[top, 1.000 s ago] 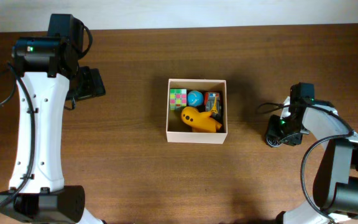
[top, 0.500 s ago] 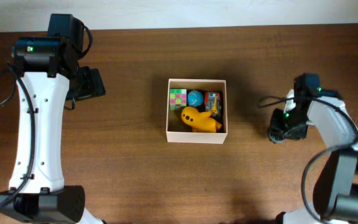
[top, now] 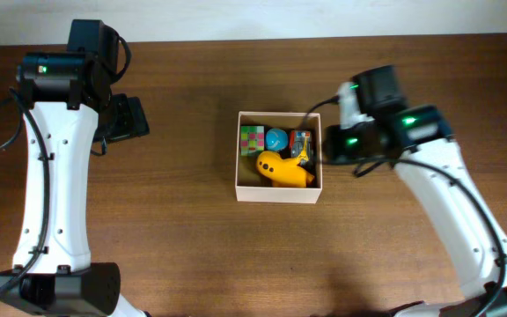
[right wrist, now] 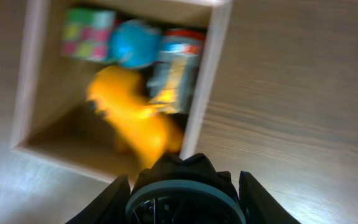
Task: Pack container
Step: 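Carry the black puck into the box and release it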
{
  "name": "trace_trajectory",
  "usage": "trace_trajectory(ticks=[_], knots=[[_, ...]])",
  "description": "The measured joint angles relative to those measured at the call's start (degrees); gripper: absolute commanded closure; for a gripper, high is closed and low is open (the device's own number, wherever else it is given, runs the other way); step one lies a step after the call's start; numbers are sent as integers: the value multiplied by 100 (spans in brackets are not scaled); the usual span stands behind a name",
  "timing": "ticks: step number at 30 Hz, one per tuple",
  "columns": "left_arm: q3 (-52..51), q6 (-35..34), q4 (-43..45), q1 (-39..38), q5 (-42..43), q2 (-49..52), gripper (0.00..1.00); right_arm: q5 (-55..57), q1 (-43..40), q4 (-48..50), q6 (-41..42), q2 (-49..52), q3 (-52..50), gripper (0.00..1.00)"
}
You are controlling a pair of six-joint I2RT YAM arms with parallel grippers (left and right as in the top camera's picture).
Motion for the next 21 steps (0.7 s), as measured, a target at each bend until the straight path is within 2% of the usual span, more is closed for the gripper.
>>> trace_trajectory(ticks=[6,16,19,21], knots=[[0,0,0,0,0,0,1,79,994,367,2,199,0,56],[0,0,0,0,0,0,1,188,1325,811,13,1259,0,56],[0,0,0,0,0,0,1,197,1327,920,44,1410,-2,36],[0,0,-2,0,0,0,1,203,1327,1027,2,1414,0,35]])
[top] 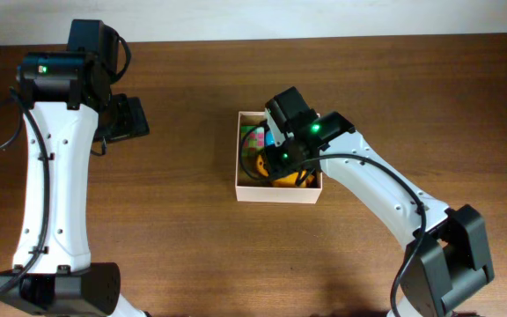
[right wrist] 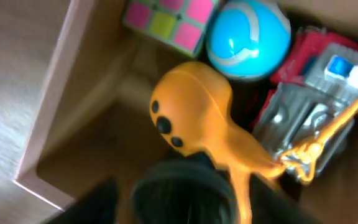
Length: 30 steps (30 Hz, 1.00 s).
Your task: Pack container
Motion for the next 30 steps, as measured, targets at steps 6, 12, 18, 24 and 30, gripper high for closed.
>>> trace_trajectory(ticks=[6,12,18,24,30], knots=[[0,0,2,0,0,0,1,39,0,-4,-74,-2,57,29],[0,0,0,0,0,0,1,66,0,-420,-83,-87,610,30],[0,0,2,0,0,0,1,238,0,-1340,-83,-385,1338,30],[0,0,2,0,-2,0,1,629,0,-2420,-103,-625,2280,1],[0,0,2,0,-2,0,1,835,0,-2741,-129,-1349,3169,1]])
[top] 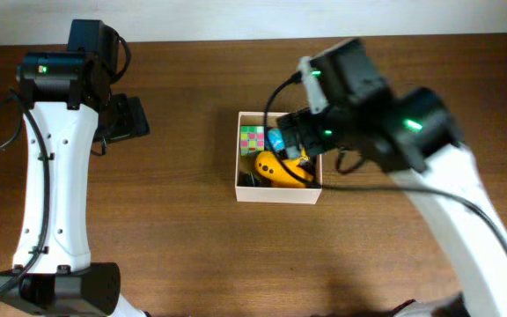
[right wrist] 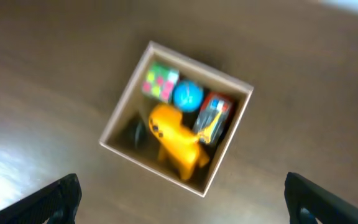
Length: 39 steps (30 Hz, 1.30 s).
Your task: Pack container
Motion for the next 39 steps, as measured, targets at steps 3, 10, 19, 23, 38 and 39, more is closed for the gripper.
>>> trace_trajectory(ticks=[3,10,19,23,38,39], knots=[[0,0,0,0,0,0,1,48,0,-2,-13,-605,225,1],[0,0,0,0,2,0,1,52,0,-39,-24,-1624,330,1],[0,0,0,0,2,0,1,529,0,-136,-31,-1799,328,1],[0,0,0,0,2,0,1,994,0,-149,-76,-2028,328,1],[0,0,0,0,2,0,1,1657,-1246,-400,-203,-4096,-188,1],[0,0,0,0,0,0,1,1655,-1386,-393,-203,-4218,-369,1]])
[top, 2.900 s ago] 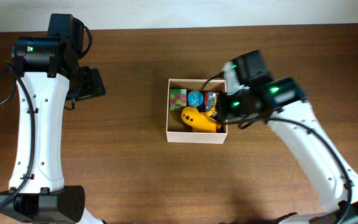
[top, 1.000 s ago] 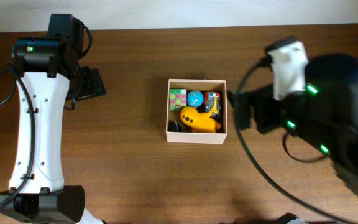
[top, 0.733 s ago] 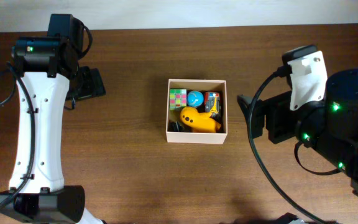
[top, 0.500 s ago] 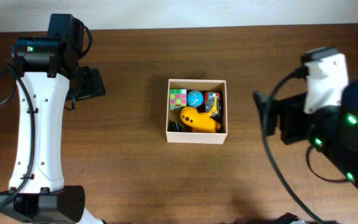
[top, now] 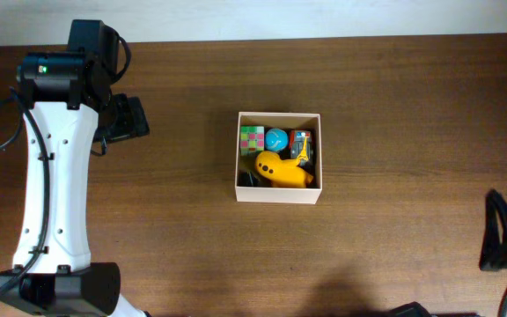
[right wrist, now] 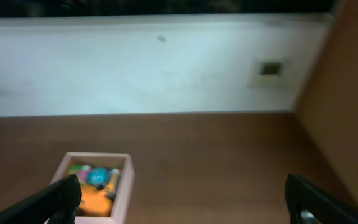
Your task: Pack container
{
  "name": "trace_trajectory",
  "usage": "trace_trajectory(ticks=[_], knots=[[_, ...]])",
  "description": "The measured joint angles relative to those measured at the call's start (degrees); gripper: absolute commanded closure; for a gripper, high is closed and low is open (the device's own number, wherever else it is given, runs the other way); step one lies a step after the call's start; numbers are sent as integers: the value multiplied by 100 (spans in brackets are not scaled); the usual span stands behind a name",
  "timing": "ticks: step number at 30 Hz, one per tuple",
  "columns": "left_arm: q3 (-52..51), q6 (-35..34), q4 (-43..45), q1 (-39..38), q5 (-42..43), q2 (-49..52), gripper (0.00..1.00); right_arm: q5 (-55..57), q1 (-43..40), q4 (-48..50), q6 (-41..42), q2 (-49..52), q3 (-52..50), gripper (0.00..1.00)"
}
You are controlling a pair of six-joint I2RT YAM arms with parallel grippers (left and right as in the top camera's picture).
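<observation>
A pale open box (top: 278, 197) stands mid-table. Inside lie a coloured puzzle cube (top: 252, 139), a blue ball (top: 276, 139), a red and silver toy car (top: 301, 143), an orange animal toy (top: 282, 169) and a dark item (top: 244, 179) in the near-left corner. My right gripper (top: 500, 236) sits at the table's near-right edge, far from the box. It is open (right wrist: 179, 190) with nothing between its fingers. In the right wrist view the box (right wrist: 122, 193) shows at lower left. My left gripper (top: 128, 117) hangs far left of the box, its jaws unclear.
The white left arm (top: 55, 176) runs along the table's left side. A white wall (right wrist: 154, 68) rises behind the table's far edge. Bare brown table (top: 394, 106) surrounds the box.
My right arm was high over the box with its fingers wide open. It now sits at the near-right edge of the table, still open. The box, its contents and the left arm are unchanged.
My right gripper was at the box's right rim, shut on a dark round item, with the box's near-left corner bare. Then it was down inside the box. Then it stood open above, the dark item lying in that corner. Now it is far off at the right.
</observation>
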Motion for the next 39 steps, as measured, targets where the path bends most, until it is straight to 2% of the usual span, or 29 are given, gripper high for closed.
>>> trace_trajectory(ticks=[4,15,22,33,39], knots=[[0,0,0,0,0,0,1,0,-339,136,-2,-398,-822,1],[0,0,2,0,0,0,1,-7,-852,1912,2,-1823,-4216,1],[0,0,0,0,0,0,1,-26,-1029,2616,2,-2820,-6102,1],[0,0,4,0,2,0,1,-37,-1329,2868,4,-4367,-8188,1],[0,0,0,0,2,0,1,-127,-1333,2911,-2,-4653,-8846,1]])
